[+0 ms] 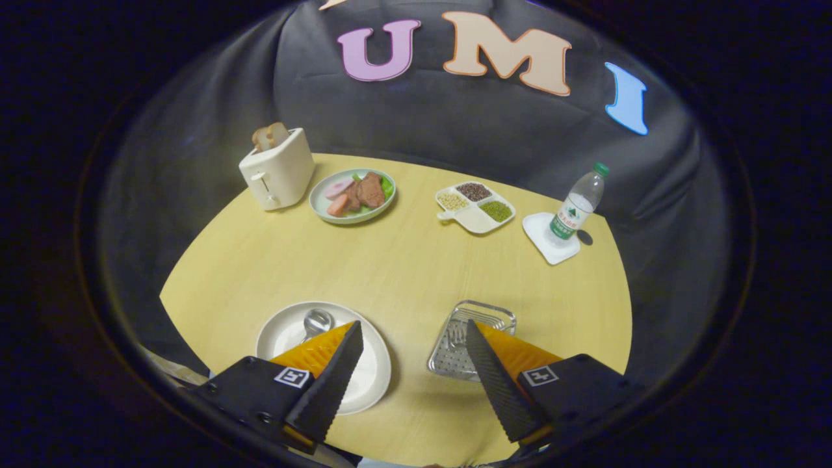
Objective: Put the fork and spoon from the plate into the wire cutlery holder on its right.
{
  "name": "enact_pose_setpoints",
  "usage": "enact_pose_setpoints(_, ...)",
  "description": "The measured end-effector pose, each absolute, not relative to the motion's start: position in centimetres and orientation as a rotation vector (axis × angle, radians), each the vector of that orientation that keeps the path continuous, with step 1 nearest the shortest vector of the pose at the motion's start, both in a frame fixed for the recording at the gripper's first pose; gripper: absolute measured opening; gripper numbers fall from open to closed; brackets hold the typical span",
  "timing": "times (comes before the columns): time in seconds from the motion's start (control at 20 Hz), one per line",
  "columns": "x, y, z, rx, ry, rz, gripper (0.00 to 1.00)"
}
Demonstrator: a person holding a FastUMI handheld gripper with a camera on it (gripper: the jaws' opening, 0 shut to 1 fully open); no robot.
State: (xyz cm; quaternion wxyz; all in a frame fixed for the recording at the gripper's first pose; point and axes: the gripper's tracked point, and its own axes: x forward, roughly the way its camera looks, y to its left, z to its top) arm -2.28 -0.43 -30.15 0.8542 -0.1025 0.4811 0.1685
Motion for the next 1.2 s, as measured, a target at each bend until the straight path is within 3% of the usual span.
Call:
enact_pose_setpoints(0.45,-4.3,4.0,-30.7,-0.174,0.845,0.322,1.0)
enact_pose_setpoints(1.2,-10.3,9.5,-38.2,-0.15,0.983,0.332,1.0)
